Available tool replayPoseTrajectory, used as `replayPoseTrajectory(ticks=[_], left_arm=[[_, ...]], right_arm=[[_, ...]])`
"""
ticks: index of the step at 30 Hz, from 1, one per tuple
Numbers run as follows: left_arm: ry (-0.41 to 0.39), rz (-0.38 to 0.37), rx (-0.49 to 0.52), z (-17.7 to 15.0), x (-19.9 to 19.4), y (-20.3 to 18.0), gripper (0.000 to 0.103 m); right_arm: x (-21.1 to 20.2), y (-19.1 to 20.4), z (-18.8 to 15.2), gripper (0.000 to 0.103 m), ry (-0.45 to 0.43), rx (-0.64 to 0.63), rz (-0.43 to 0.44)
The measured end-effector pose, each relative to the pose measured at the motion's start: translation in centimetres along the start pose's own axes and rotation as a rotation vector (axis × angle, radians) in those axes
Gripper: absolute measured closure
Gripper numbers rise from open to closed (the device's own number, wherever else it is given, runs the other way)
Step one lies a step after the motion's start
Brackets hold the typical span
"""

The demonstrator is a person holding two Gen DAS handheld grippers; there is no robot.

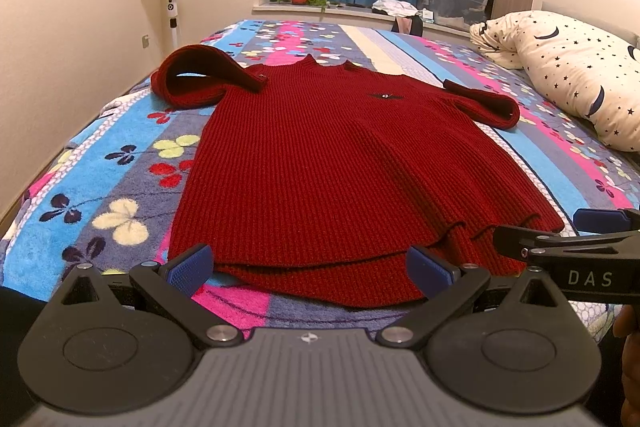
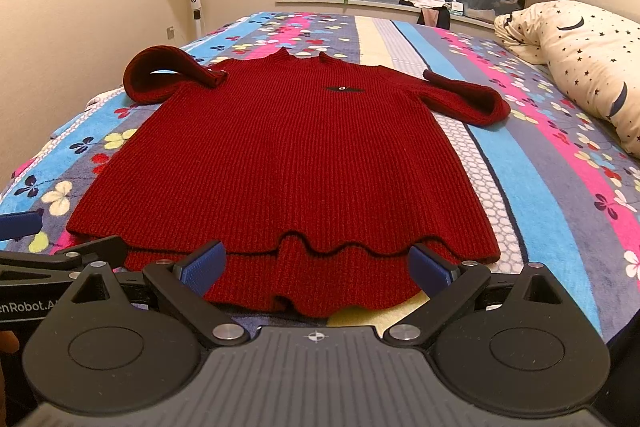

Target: Fold small clothes

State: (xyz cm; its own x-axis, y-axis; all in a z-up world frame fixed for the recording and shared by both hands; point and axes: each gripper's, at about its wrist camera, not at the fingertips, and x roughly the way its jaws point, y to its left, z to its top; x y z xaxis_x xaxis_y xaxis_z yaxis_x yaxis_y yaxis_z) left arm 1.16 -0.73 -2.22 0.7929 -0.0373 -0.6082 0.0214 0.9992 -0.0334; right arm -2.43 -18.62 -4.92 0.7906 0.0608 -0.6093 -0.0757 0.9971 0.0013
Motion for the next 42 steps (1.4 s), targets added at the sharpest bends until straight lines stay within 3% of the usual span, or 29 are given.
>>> replayPoseTrajectory(ticks=[32,36,37,38,39,40,41,42], left_arm=[[-0.003,0.001,0.003,0.0,0.0,-0.2,0.0],[-0.044,0.018,0.019,0.2,0.0,-0.1,0.002],[-0.062,0.03,0.019,0.3,0.0,0.2,0.013],[-0.072,0.037,0.013,0.8,0.3,0.9,0.034],[-0.066,0.032,0.007,1.1,0.7,1.5,0.044],[-0.051,0.021,-0.002,1.7,1.5,2.5,0.057],[-0.042,0.017,-0.01,2.2,2.3,3.4,0.063],[-0.036,0.023,-0.015,2.9,3.3,4.8,0.063]], right_arm=[[0.1,0.0,0.0,0.005,0.002,-0.002,-0.001],[0.2,-0.3,0.0,0.007,0.005,0.014,-0.008],[0.3,-0.5,0.0,0.013,-0.001,0.022,-0.016],[0.4,-1.1,0.1,0.026,-0.017,0.045,-0.035],[0.7,-2.1,0.5,0.035,-0.024,0.084,-0.045],[1.3,-3.6,1.0,0.06,-0.019,0.13,-0.028],[1.7,-4.8,1.7,0.085,-0.017,0.155,-0.025],[2.3,-6.5,2.6,0.09,-0.031,0.194,-0.043]])
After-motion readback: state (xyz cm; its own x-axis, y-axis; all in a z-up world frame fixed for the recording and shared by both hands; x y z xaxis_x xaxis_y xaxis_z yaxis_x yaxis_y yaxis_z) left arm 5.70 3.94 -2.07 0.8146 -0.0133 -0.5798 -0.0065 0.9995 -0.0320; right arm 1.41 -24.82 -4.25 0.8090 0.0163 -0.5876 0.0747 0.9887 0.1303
